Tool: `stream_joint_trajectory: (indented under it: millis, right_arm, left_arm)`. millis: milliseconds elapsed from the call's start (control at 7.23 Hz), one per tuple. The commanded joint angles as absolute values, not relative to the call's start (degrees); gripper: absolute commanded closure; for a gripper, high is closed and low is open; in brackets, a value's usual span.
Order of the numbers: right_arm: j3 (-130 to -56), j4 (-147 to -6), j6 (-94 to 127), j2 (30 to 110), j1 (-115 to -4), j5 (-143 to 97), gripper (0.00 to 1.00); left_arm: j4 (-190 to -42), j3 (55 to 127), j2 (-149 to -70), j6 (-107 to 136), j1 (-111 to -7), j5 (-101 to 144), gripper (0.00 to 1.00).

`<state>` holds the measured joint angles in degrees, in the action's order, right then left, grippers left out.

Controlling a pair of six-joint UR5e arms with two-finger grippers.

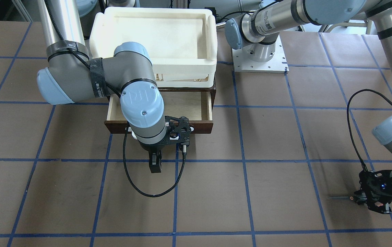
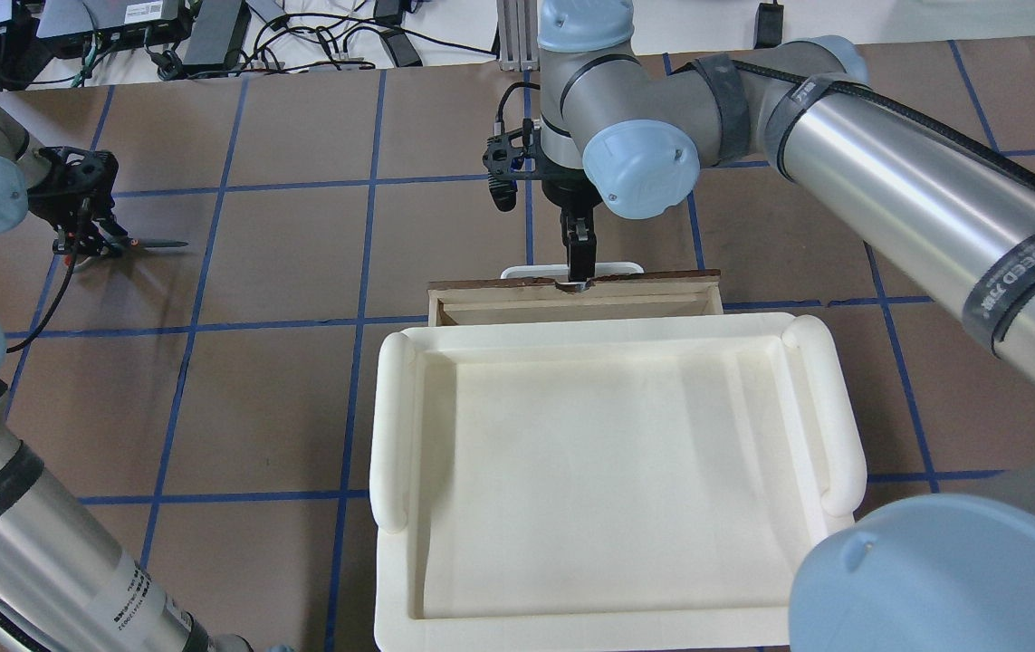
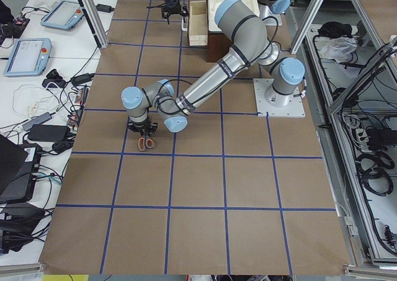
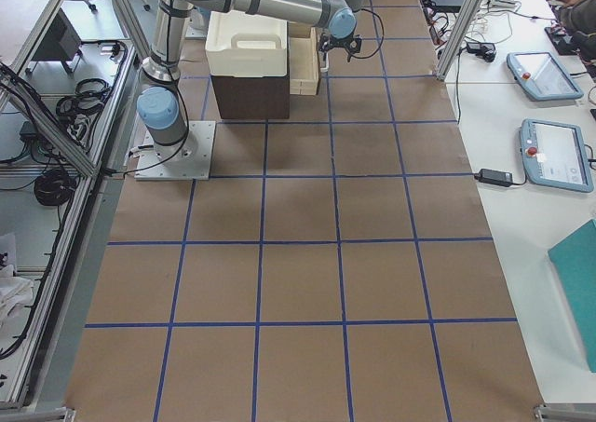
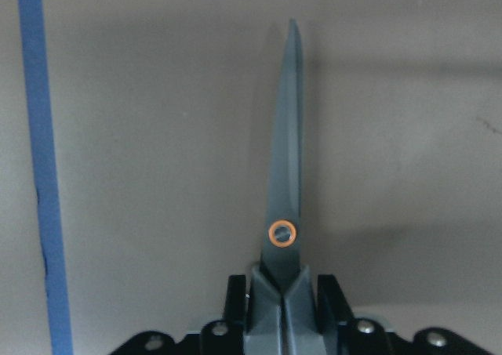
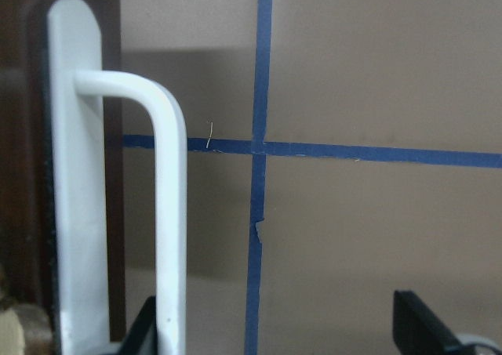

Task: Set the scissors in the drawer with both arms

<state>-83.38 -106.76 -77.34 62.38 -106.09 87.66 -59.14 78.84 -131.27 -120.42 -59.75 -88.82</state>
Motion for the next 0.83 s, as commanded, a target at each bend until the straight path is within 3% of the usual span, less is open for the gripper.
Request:
stream_joint_trajectory:
  millis: [0,692]
  right_arm:
    - [-83.0,-108.0,-78.4,62.2,-106.1,87.7,0.00]
    - [-81.6,-110.4,-78.4,61.2,-105.7,87.8,0.00]
  left_arm:
    - [-60.0,78.9,-128.3,-120.4,-61.5,-89.0,0.97]
    - [-73.4,79.0,-116.3,-112.2,-72.1,-90.7,1.00]
